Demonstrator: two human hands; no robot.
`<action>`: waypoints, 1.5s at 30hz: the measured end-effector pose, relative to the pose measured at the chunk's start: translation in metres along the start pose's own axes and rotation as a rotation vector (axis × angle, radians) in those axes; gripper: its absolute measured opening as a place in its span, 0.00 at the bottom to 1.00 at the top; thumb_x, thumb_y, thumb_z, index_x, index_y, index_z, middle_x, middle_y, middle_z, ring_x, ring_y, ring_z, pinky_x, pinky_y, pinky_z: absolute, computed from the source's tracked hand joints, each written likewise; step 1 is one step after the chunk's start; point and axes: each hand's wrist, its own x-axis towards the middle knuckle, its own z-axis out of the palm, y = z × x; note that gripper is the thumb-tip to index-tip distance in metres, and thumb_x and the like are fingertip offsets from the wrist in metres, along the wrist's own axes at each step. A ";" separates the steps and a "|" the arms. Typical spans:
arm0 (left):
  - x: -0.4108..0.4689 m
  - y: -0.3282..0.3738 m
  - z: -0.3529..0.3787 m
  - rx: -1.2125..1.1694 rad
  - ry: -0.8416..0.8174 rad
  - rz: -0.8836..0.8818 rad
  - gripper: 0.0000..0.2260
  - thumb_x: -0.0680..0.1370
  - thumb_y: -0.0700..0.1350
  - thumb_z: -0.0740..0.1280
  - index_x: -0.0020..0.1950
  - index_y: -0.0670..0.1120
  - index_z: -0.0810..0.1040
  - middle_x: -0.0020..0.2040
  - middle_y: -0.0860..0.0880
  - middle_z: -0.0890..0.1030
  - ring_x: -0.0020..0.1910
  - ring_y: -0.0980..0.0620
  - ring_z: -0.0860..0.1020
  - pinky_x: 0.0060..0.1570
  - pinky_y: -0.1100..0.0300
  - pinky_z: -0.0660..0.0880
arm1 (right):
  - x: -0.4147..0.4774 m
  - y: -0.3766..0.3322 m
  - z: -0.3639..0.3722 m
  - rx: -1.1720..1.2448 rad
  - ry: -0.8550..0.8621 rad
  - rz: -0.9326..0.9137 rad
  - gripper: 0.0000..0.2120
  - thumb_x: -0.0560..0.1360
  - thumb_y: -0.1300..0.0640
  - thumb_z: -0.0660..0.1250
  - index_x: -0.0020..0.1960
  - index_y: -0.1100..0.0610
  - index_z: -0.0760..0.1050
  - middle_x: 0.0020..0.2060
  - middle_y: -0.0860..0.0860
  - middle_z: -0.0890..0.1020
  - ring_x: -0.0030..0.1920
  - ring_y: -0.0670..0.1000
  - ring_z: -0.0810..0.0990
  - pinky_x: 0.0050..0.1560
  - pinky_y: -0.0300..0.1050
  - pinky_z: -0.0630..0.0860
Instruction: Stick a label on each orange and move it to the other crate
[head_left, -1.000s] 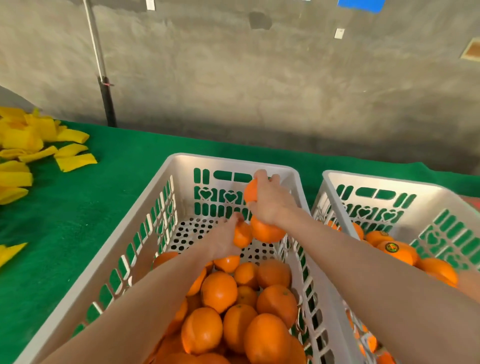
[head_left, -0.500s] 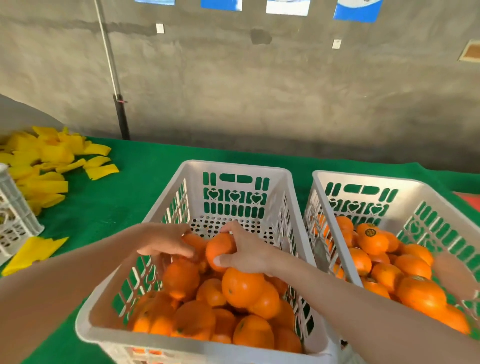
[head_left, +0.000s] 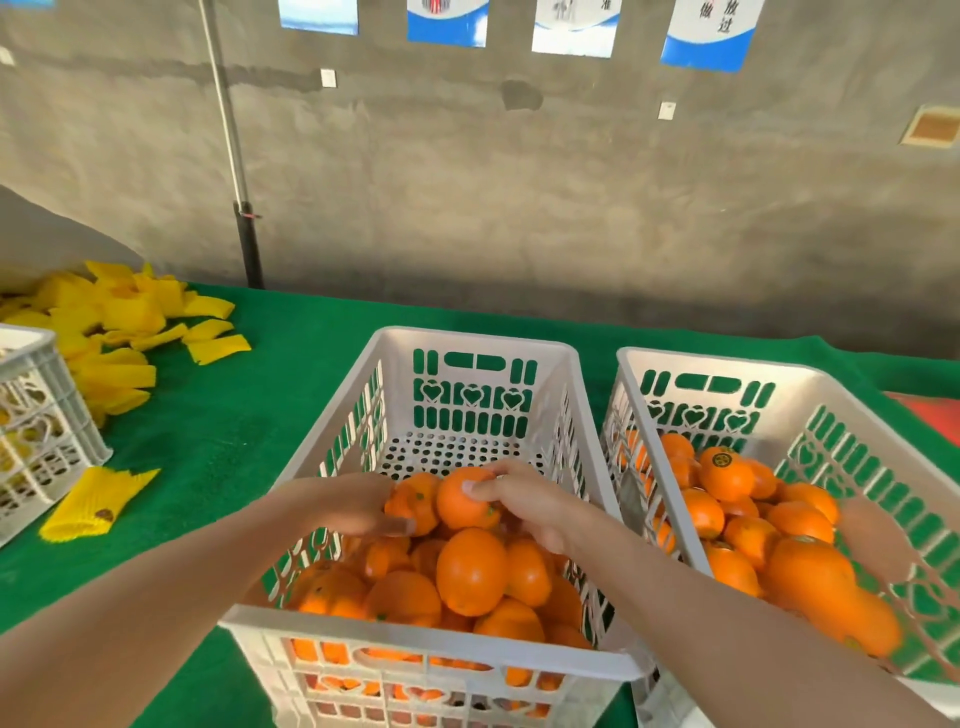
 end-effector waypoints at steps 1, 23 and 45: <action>0.000 0.001 0.000 0.049 0.024 -0.022 0.25 0.78 0.63 0.57 0.68 0.47 0.70 0.66 0.47 0.74 0.64 0.47 0.73 0.62 0.54 0.69 | -0.004 -0.001 -0.003 0.030 -0.005 -0.014 0.24 0.75 0.52 0.69 0.67 0.53 0.65 0.54 0.54 0.75 0.50 0.53 0.77 0.43 0.44 0.77; -0.124 0.208 0.081 -0.953 0.275 0.454 0.34 0.54 0.54 0.77 0.58 0.60 0.71 0.55 0.56 0.76 0.49 0.60 0.79 0.40 0.68 0.77 | -0.208 0.065 -0.088 -0.150 -0.183 -0.262 0.25 0.66 0.36 0.63 0.38 0.60 0.77 0.31 0.55 0.78 0.28 0.48 0.71 0.33 0.40 0.66; -0.126 0.258 0.223 -1.777 0.106 -0.001 0.34 0.60 0.42 0.75 0.64 0.39 0.69 0.59 0.39 0.76 0.56 0.40 0.79 0.44 0.56 0.81 | -0.207 0.274 -0.096 -0.953 -0.185 -0.028 0.16 0.72 0.52 0.69 0.60 0.50 0.77 0.65 0.54 0.69 0.68 0.55 0.66 0.69 0.54 0.62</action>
